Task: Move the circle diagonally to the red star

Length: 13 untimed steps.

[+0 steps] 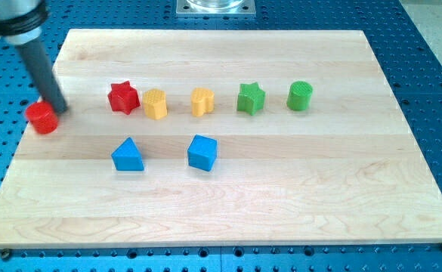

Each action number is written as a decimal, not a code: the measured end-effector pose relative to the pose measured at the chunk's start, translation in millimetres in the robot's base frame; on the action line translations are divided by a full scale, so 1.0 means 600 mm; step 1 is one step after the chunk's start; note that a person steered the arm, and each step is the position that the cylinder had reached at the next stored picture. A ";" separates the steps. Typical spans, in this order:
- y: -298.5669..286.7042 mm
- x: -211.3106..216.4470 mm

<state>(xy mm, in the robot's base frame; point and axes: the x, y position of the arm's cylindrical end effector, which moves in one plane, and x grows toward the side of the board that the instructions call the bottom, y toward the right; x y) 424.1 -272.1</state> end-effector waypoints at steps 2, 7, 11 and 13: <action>-0.031 -0.034; -0.055 0.043; 0.014 0.177; -0.014 0.319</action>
<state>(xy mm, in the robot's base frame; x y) 615.3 -280.6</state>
